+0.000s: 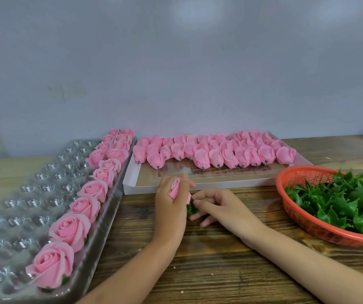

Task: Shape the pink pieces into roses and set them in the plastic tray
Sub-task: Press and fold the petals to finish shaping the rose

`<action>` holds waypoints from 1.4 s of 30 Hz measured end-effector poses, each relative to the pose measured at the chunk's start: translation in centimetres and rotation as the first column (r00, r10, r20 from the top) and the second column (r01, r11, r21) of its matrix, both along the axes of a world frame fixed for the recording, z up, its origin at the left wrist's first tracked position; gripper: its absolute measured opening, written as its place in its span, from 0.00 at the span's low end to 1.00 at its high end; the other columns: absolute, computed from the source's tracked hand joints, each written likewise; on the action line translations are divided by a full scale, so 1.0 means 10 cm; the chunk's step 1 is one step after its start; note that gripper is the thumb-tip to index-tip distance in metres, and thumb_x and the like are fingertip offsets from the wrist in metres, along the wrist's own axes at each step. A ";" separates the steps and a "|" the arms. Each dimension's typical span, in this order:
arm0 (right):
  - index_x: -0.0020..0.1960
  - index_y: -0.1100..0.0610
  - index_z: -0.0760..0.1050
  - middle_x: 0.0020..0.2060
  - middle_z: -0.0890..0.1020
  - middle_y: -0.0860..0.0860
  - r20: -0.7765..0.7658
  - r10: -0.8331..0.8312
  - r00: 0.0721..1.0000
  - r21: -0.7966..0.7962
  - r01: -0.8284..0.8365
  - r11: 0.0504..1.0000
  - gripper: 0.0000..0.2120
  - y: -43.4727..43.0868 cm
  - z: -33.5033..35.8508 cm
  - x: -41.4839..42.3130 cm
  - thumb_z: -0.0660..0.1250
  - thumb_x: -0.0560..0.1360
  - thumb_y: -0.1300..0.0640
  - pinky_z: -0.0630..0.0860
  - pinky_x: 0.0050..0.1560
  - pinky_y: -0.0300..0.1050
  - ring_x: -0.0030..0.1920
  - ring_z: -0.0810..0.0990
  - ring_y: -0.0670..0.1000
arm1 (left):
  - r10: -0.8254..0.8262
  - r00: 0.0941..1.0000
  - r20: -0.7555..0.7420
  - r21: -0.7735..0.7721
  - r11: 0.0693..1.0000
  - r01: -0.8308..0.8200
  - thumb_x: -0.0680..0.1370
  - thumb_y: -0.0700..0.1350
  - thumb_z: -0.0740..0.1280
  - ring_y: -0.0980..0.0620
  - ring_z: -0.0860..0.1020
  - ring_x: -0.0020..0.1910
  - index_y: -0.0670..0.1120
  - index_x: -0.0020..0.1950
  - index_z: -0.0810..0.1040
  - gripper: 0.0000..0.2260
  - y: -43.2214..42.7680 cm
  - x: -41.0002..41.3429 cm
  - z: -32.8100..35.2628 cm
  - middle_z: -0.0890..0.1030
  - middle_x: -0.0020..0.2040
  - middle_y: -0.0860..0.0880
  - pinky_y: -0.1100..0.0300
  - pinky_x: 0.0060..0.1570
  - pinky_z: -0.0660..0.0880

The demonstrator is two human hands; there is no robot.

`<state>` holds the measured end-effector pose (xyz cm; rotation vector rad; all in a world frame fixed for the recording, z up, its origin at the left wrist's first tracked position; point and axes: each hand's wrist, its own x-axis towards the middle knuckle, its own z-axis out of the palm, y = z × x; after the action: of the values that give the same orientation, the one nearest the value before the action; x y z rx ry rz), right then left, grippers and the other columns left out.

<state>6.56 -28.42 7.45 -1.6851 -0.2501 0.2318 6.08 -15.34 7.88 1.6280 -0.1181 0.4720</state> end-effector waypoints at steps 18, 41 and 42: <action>0.54 0.62 0.82 0.45 0.87 0.58 0.002 0.008 1.000 -0.008 -0.007 1.000 0.09 -0.01 0.02 -0.02 0.64 0.81 0.62 0.81 0.41 0.36 0.43 0.87 0.49 | -0.084 0.996 0.038 0.116 0.990 0.079 0.80 0.44 0.62 0.60 0.76 0.43 0.47 0.39 0.77 0.10 -0.03 -0.03 0.02 0.76 0.43 0.49 0.74 0.43 0.68; 0.50 0.53 0.84 0.43 0.88 0.52 -0.046 0.032 0.998 0.023 -0.031 0.999 0.11 -0.01 0.08 -0.03 0.63 0.81 0.62 0.80 0.43 0.35 0.45 0.87 0.48 | -0.104 0.991 0.084 0.268 0.960 0.078 0.79 0.49 0.63 0.56 0.74 0.45 0.52 0.37 0.77 0.11 -0.04 -0.05 0.03 0.71 0.40 0.56 0.70 0.45 0.68; 0.50 0.53 0.84 0.43 0.87 0.52 -0.046 0.037 0.998 0.028 -0.036 0.999 0.11 -0.01 0.08 -0.03 0.63 0.81 0.62 0.80 0.43 0.35 0.45 0.87 0.48 | -0.109 0.991 0.077 0.262 0.961 0.086 0.79 0.49 0.63 0.56 0.74 0.45 0.52 0.37 0.77 0.11 -0.04 -0.05 0.03 0.71 0.40 0.57 0.70 0.45 0.68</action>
<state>6.22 -28.51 8.27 -1.6470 -0.2480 0.2932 5.60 -15.74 8.17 1.8461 -0.3394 0.4695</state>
